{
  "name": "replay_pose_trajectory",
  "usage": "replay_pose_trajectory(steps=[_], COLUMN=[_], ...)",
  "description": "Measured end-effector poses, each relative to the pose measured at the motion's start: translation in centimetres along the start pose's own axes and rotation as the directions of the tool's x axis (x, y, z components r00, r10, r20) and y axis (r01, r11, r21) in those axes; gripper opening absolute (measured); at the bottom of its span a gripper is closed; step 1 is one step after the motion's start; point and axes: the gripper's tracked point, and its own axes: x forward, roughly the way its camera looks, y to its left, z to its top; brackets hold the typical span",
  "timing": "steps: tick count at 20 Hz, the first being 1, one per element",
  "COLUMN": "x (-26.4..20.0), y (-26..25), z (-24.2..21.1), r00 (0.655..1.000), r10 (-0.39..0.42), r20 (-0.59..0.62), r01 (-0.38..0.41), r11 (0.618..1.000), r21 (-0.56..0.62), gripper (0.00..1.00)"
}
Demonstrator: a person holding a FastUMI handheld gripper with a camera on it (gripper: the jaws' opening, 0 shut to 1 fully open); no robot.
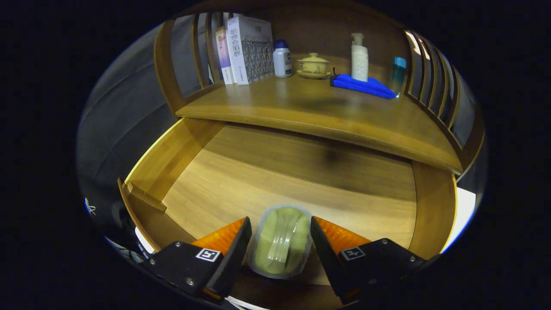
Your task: Pull open the drawer, take out the items inside it, and place them on the countertop above the cabinet.
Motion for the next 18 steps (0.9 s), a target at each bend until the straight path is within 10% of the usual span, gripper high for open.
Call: replay_pose_trajectory(steps=[10,18], x=[0.4,-1.1], y=[-0.8,-1.0], z=[-1.0,1.1], r00=[1.0,0.993], r10=[0.025,0.015], r20=[-0.011,0.115], r01=[-0.024,-0.022], r11=[0.995,0.998], r21=[0.094,0.058], gripper=[0.24,0.19])
